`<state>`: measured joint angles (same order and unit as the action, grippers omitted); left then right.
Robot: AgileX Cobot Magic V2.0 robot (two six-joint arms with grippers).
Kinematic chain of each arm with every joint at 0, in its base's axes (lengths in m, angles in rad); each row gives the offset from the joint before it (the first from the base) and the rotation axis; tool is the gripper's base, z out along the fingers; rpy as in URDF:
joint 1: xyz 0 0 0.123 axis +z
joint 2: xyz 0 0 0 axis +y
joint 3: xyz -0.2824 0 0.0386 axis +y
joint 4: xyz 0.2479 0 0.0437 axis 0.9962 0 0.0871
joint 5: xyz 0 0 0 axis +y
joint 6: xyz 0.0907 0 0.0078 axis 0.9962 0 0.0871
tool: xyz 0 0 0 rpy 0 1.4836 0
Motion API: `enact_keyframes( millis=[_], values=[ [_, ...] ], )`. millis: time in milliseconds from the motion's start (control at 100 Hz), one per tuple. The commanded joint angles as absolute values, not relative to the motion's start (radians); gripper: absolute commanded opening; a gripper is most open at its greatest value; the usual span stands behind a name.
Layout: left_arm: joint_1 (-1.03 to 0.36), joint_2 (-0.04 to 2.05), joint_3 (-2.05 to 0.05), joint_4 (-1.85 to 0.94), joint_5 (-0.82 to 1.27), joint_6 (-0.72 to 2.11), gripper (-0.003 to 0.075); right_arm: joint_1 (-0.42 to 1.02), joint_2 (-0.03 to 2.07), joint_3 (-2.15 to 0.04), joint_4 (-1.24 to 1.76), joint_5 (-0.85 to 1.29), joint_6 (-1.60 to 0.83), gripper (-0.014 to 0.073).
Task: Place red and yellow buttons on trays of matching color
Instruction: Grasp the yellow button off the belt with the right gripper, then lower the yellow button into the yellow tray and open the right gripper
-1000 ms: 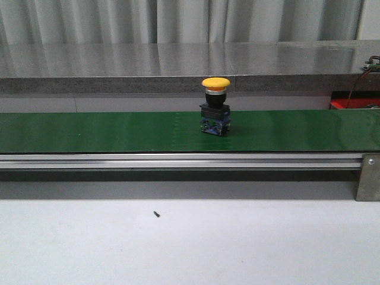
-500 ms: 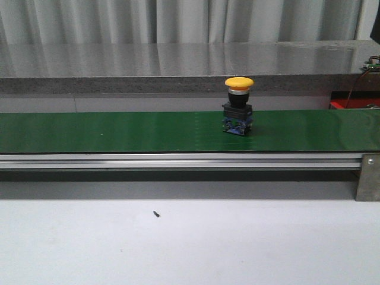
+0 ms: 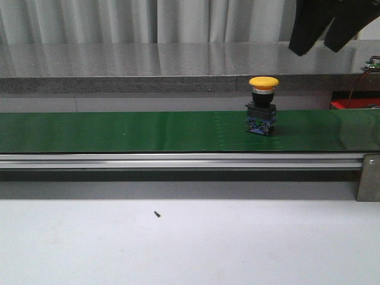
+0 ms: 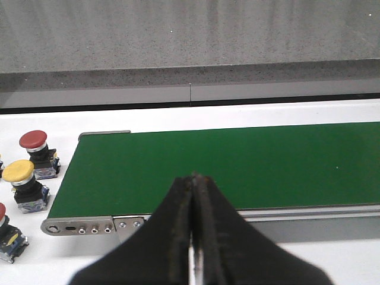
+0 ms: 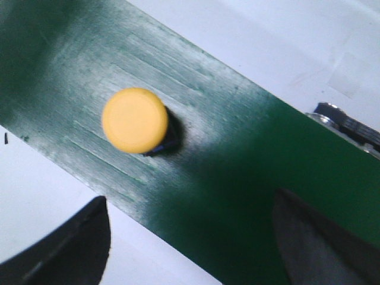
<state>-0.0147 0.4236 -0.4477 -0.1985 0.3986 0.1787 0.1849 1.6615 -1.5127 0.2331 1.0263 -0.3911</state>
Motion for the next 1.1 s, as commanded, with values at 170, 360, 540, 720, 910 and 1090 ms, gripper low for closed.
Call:
enact_keyframes(
  millis=[170,360,540,720,910,1090],
  values=[
    [-0.023,0.43,-0.474,-0.209,0.323,0.176,-0.002,0.231,1.685,-1.533,0.25,0.925,-0.403,0.0576],
    [-0.023,0.43,-0.474,-0.207,0.323,0.176,-0.0019,0.231,1.743,-1.533,0.244,0.888,-0.403,0.0576],
    [-0.023,0.43,-0.474,-0.207,0.323,0.176,-0.002,0.231,1.796,-1.533,0.22,0.881,-0.4,0.0502],
    [-0.023,0.43,-0.474,-0.206,0.323,0.176,-0.002,0.231,1.811,-1.534,0.175,0.893,-0.371,0.0185],
    [-0.023,0.43,-0.474,-0.206,0.324,0.176,-0.002,0.228,1.773,-1.534,0.086,0.936,-0.298,0.0085],
    [-0.023,0.43,-0.474,-0.206,0.324,0.176,-0.002,0.155,1.674,-1.534,0.079,1.017,-0.284,0.0087]
  ],
)
